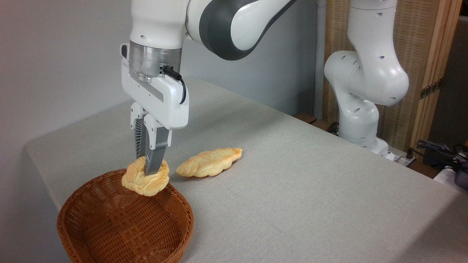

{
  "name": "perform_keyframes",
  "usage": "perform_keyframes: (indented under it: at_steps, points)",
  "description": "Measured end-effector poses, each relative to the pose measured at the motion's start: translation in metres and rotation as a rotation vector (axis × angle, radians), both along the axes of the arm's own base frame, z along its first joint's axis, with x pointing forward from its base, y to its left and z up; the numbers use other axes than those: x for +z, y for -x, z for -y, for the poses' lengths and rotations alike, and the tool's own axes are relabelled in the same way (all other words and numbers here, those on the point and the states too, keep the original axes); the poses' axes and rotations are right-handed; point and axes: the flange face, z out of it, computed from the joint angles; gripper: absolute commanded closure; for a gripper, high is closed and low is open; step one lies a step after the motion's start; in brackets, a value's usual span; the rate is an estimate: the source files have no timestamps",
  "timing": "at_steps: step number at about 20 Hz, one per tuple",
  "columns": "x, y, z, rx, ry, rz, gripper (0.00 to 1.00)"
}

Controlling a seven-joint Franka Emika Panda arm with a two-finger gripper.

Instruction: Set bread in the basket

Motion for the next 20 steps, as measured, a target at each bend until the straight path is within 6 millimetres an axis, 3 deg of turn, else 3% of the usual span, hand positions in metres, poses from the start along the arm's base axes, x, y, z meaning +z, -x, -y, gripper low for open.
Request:
perform_keyframes:
  at_steps: [6,10,17,20]
  points:
    - [-0.015,-0.005,0.002,0.000,0.000,-0.026,0.00]
    - [-0.012,-0.004,0.004,0.021,0.031,-0.029,0.00]
    - [0.015,0.031,0.000,0.031,0.030,-0.209,0.00]
    - [0.015,0.038,-0.004,0.050,0.030,-0.265,0.00]
